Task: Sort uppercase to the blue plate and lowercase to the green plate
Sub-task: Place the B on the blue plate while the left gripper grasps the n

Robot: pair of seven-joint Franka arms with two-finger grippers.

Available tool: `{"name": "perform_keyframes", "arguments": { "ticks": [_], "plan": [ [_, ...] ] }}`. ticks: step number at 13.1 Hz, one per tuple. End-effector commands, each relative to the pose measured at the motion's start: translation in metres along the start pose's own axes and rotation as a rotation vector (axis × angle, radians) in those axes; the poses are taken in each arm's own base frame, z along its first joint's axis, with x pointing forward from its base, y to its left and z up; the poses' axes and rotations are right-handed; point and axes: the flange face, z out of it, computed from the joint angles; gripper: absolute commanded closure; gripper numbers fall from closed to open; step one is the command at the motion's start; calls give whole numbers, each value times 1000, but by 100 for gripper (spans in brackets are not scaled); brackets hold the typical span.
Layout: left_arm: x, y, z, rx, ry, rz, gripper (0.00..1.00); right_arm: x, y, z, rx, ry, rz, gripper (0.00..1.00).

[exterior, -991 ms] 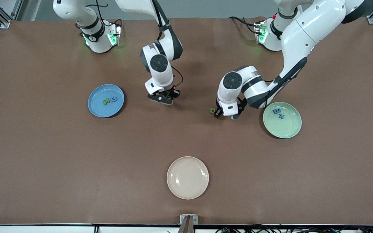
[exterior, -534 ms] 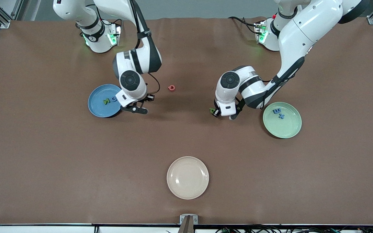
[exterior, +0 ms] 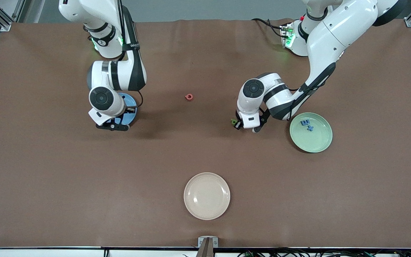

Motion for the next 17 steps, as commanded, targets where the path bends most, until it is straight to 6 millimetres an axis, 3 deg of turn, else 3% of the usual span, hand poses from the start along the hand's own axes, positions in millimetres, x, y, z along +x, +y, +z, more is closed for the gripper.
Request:
{"name": "perform_keyframes", "arguments": {
  "ticks": [1,2,6,7,10,15,17],
  "plan": [
    [27,2,-11,-12,30,54,86,-8,1,3,-6,-4,-17,18],
    [30,1,-18,1,37,106,87,-7,4,1,-4,-2,-12,0],
    [84,-11,-47,68,23,270,87,-8,3,-1,-2,-3,-13,0],
    [100,-16,-58,90,12,307,87,-12,-6,-2,-6,-2,-19,0],
    [158,-35,-79,117,-27,410,88,-36,-48,-8,38,3,27,0],
    [225,-79,-70,136,-77,546,88,-94,-144,-6,161,65,190,0],
    [243,-95,-63,147,-88,600,88,-116,-165,4,204,74,365,0]
  ]
}}
